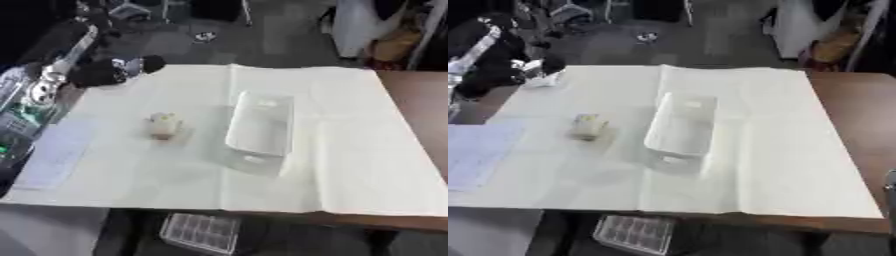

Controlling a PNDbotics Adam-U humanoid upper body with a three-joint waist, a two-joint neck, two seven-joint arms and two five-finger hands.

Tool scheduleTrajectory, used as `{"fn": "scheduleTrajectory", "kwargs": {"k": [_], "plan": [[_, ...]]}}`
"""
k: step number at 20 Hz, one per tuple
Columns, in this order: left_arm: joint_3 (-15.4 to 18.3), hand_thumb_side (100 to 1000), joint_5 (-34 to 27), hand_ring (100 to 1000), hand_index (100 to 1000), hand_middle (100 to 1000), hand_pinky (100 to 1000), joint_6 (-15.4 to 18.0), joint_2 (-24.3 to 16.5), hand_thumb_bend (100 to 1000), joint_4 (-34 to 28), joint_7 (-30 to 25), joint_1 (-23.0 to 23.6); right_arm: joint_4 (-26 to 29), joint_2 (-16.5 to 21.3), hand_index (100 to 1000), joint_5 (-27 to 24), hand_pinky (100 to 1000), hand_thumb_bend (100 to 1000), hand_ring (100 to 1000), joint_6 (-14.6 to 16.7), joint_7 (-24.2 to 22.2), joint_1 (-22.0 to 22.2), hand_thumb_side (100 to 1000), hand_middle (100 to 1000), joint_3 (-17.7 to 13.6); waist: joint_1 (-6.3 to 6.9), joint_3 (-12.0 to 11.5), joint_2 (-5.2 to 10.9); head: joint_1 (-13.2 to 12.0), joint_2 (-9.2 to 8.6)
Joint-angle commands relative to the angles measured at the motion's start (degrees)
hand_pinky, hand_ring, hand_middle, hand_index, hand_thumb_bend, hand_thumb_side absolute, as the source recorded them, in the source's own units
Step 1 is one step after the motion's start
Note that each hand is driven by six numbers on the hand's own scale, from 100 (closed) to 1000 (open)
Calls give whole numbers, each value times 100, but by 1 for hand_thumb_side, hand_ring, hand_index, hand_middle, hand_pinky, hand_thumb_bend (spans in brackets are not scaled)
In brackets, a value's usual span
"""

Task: Pick up objects on the table and place them in the box.

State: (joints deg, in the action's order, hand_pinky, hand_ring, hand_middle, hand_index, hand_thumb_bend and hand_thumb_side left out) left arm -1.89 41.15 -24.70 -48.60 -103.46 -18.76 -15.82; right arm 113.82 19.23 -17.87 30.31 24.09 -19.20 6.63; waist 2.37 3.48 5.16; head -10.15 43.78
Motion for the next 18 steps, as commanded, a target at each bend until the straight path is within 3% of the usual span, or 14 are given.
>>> {"fn": "scheduleTrajectory", "kwargs": {"k": [1, 5, 8, 15, 18], "plan": [[-68, 1000, 776, 670, 844, 790, 439, -120, -426, 1000, 386, -1000, -262, 49, 115, 613, -35, 364, 100, 460, -7, -43, -27, 1000, 466, 6, 5, 19, 56, -67, -55], [-269, 1000, 1526, 592, 805, 739, 382, 93, -691, 1000, 943, -2197, -656, 44, 117, 613, -55, 364, 100, 460, -11, -63, -29, 1000, 465, 17, 19, 37, 67, -109, -34], [-468, 1000, 2073, 583, 797, 720, 388, 291, -824, 1000, 1450, -3072, -988, 37, 110, 613, -73, 364, 100, 460, -19, -83, -30, 1000, 465, 35, 33, 55, 75, -146, 2], [-818, 958, 2796, 596, 789, 727, 442, 726, -628, 1000, 2894, -3319, -1569, 30, 75, 614, -115, 365, 100, 460, -24, -122, -43, 1000, 463, 60, 57, 118, 89, -215, 10], [-895, 963, 3064, 612, 811, 737, 461, 944, -466, 1000, 3226, -3320, -1770, 27, 55, 614, -131, 365, 100, 460, -30, -138, -44, 1000, 463, 71, 64, 160, 91, -244, 8]]}}
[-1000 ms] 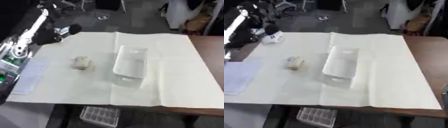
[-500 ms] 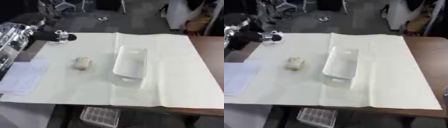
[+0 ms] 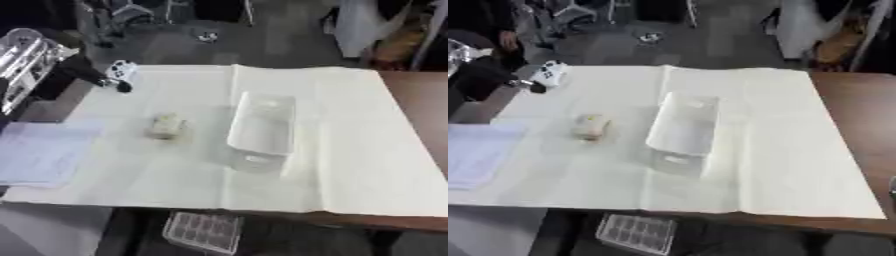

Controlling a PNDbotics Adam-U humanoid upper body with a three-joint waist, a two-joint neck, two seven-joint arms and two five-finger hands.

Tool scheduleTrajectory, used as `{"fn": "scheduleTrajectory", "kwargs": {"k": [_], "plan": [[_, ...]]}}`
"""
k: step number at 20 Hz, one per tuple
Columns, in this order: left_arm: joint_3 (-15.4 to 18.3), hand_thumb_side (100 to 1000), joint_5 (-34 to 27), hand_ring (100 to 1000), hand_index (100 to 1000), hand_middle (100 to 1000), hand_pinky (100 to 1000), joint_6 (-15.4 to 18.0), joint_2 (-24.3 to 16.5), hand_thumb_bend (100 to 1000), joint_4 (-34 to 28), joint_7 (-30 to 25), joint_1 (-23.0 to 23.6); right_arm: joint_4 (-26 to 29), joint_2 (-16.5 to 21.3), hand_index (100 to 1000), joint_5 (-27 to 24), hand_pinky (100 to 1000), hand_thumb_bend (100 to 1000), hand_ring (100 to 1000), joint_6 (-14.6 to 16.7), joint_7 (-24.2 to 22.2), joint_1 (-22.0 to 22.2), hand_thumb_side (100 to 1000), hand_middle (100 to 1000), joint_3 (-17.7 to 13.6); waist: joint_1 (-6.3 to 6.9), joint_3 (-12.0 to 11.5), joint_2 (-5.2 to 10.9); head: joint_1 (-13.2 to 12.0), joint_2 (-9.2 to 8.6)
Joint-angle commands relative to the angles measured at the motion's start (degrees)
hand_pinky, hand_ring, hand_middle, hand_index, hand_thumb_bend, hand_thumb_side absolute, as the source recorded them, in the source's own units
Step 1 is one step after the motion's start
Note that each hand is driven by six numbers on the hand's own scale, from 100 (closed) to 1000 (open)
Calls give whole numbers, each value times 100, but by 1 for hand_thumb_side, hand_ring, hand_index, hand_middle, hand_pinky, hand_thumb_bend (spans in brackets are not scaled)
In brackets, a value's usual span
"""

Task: Pick up objects on the table and place them in the box.

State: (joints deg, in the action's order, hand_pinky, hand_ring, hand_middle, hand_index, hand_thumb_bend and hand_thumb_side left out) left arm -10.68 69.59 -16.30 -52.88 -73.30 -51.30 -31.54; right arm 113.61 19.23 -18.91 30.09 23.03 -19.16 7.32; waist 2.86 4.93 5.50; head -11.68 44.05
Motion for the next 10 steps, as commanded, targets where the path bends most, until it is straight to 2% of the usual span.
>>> {"fn": "scheduleTrajectory", "kwargs": {"k": [1, 3, 5, 8, 10], "plan": [[-21, 966, 269, 628, 826, 750, 464, 182, 13, 1000, 243, -59, -239, 47, 48, 614, -31, 365, 100, 460, -8, -37, -49, 1000, 463, 4, 18, 28, 56, -100, -19], [5, 989, 203, 635, 831, 753, 457, 322, 117, 1000, 250, 185, -265, 45, 34, 614, -38, 365, 100, 460, -6, -42, -52, 1000, 463, 3, 24, 54, 51, -118, -25], [54, 1000, -41, 605, 794, 719, 398, 403, 205, 1000, 278, 658, -249, 40, 27, 615, -44, 365, 100, 460, -8, -46, -54, 1000, 463, 6, 24, 77, 44, -116, -32], [57, 1000, -466, 598, 781, 714, 386, 423, 280, 1000, 529, 1434, -209, 36, 12, 615, -59, 365, 100, 459, -8, -53, -68, 1000, 463, 13, 28, 117, 33, -135, -22], [25, 1000, -586, 592, 778, 708, 376, 426, 344, 1000, 777, 1676, -239, 34, -6, 615, -73, 365, 100, 459, -11, -63, -76, 1000, 463, 22, 29, 146, 29, -163, -2]]}}
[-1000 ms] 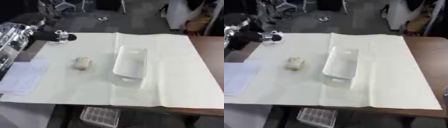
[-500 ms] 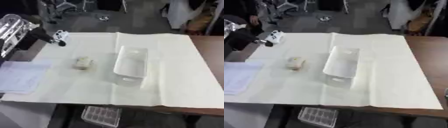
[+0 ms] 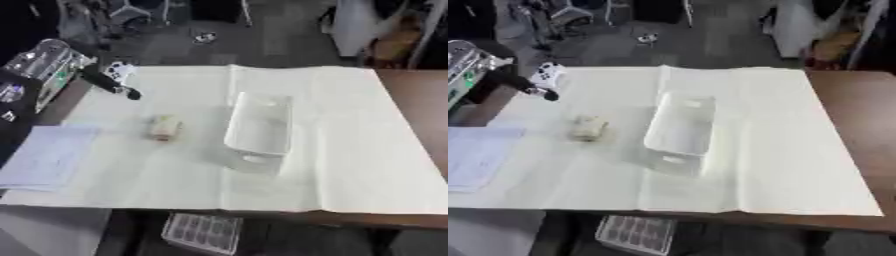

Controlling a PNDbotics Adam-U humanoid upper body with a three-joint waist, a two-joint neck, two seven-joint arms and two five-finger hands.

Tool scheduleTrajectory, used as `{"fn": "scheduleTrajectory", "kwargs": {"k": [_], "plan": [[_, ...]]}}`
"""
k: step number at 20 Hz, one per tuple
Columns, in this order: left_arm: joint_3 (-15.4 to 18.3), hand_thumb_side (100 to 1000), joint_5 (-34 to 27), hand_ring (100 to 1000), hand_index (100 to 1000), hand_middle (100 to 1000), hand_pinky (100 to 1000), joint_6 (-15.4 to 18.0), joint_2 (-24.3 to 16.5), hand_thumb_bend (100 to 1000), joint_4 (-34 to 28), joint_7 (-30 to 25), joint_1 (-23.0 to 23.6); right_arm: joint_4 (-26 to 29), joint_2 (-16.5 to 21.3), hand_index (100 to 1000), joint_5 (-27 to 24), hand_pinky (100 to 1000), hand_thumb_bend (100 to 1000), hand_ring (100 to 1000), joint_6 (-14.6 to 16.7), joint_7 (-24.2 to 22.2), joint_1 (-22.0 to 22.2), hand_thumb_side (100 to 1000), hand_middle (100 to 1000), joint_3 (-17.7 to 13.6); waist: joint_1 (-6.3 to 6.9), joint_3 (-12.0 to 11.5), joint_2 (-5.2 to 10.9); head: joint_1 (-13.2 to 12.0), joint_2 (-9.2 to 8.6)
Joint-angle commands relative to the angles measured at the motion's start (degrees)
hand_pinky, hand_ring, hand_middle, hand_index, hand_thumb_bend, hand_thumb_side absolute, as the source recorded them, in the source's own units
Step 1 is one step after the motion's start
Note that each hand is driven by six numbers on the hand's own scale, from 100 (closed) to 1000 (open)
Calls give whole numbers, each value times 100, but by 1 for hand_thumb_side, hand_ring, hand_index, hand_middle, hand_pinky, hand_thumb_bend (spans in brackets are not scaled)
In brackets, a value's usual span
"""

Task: Pick up objects on the table and place them in the box.

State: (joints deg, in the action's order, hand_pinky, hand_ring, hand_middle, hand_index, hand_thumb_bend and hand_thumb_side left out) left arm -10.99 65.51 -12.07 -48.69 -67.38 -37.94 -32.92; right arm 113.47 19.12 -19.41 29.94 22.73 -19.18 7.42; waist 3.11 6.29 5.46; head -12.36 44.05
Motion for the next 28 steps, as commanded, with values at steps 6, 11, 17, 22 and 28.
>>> {"fn": "scheduleTrajectory", "kwargs": {"k": [6, 11, 17, 22, 28], "plan": [[15, 1000, -194, 560, 753, 681, 315, 103, 107, 1000, 728, 775, -240, 48, -38, 615, -63, 365, 100, 459, -3, -77, -106, 1000, 463, 36, 14, 87, 16, -171, 6], [42, 1000, -138, 517, 712, 636, 244, 181, 211, 1000, 996, 1020, -317, 45, -58, 615, -83, 365, 100, 459, -7, -94, -124, 1000, 463, 44, 25, 131, -2, -183, 6], [59, 1000, -440, 479, 687, 611, 183, 265, 365, 1000, 1262, 1022, -449, 46, -82, 616, -106, 366, 100, 460, -12, -116, -155, 1000, 463, 57, 30, 166, -16, -193, 6], [25, 1000, -419, 492, 699, 629, 210, 295, 454, 1000, 1428, 902, -591, 46, -98, 616, -126, 366, 100, 460, -18, -140, -177, 1000, 463, 70, 34, 197, -21, -225, 6], [25, 1000, -128, 495, 701, 633, 239, 276, 565, 1000, 1674, 402, -749, 41, -116, 616, -147, 366, 100, 460, -25, -164, -199, 1000, 463, 87, 58, 236, -48, -317, 6]]}}
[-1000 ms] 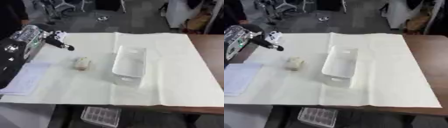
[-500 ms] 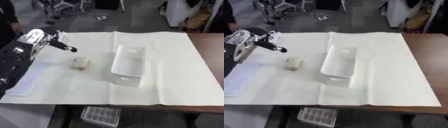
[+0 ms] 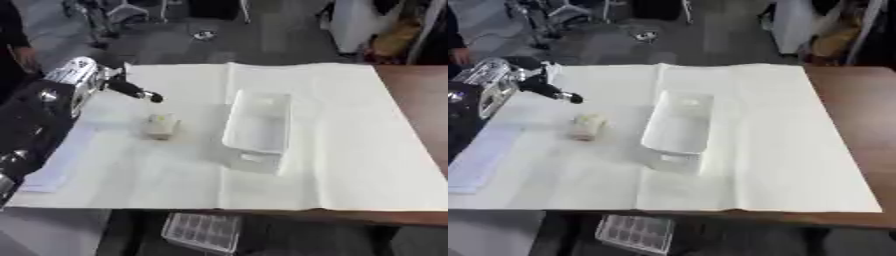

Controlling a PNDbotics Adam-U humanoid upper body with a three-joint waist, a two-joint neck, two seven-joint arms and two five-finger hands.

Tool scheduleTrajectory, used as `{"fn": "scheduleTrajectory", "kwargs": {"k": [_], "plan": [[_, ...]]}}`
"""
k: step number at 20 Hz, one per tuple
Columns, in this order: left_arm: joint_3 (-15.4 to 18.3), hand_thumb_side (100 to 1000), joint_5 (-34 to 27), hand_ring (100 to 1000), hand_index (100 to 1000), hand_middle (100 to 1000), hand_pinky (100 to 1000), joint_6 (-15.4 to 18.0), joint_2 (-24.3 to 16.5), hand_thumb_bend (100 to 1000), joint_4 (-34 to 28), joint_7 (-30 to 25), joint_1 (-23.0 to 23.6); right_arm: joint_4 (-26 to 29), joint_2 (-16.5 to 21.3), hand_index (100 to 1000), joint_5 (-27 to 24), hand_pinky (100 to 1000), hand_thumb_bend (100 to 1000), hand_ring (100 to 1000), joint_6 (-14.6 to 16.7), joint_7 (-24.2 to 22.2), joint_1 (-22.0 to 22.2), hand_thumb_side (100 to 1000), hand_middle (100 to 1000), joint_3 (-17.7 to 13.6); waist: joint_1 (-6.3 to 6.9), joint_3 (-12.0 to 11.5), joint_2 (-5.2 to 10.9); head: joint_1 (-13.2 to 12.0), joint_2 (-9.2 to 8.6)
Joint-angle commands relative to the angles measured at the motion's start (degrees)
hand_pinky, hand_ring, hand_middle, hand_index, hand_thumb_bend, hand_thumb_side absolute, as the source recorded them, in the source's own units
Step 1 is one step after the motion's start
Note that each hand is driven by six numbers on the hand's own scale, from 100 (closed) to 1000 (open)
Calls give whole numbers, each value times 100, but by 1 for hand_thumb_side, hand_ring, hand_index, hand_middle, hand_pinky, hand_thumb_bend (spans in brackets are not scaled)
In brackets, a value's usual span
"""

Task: Pick up objects on the table and place them in the box.

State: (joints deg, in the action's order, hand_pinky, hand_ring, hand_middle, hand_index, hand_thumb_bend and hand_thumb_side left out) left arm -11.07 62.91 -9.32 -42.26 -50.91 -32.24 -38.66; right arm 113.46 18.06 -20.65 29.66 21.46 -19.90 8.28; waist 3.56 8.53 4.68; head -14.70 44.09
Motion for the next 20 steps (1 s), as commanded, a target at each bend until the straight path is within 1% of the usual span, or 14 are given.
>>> {"fn": "scheduleTrajectory", "kwargs": {"k": [1, 7, 8, 9, 10, 13, 16, 20], "plan": [[30, 1000, 163, 489, 694, 625, 232, 13, -42, 1000, 38, -198, -183, 40, -18, 616, -29, 366, 100, 459, 0, -43, -134, 1000, 463, 8, 18, 21, 22, -100, 3], [-35, 1000, 283, 468, 686, 608, 230, 57, 177, 1000, 169, -241, -140, 37, -59, 617, -74, 366, 100, 459, -23, -93, -189, 1000, 463, 60, 41, 119, -21, -216, 1], [-50, 1000, 334, 469, 694, 615, 246, 40, 203, 1000, 216, -280, -128, 37, -62, 617, -81, 366, 100, 459, -28, -102, -197, 1000, 462, 65, 49, 132, -31, -232, -1], [-64, 1000, 401, 467, 687, 608, 234, 8, 223, 1000, 274, -356, -120, 36, -63, 617, -87, 366, 100, 459, -32, -109, -203, 1000, 463, 69, 55, 144, -39, -245, -1], [-68, 1000, 459, 461, 692, 612, 254, -12, 239, 1000, 305, -424, -122, 35, -64, 618, -91, 366, 100, 459, -35, -114, -205, 1000, 462, 69, 59, 150, -43, -248, -1], [-58, 1000, 648, 441, 693, 593, 240, -114, 287, 1000, 406, -767, -128, 28, -61, 618, -103, 366, 100, 459, -41, -126, -210, 1000, 462, 73, 83, 182, -63, -267, 2], [-17, 1000, 603, 444, 691, 585, 237, -122, 327, 1000, 385, -960, -132, 25, -65, 619, -114, 366, 100, 459, -44, -135, -221, 1000, 462, 79, 107, 197, -78, -282, 3], [-15, 1000, 520, 456, 725, 611, 249, -87, 347, 1000, 350, -929, -97, 26, -71, 619, -130, 366, 100, 459, -48, -150, -237, 1000, 462, 87, 117, 229, -92, -325, 3]]}}
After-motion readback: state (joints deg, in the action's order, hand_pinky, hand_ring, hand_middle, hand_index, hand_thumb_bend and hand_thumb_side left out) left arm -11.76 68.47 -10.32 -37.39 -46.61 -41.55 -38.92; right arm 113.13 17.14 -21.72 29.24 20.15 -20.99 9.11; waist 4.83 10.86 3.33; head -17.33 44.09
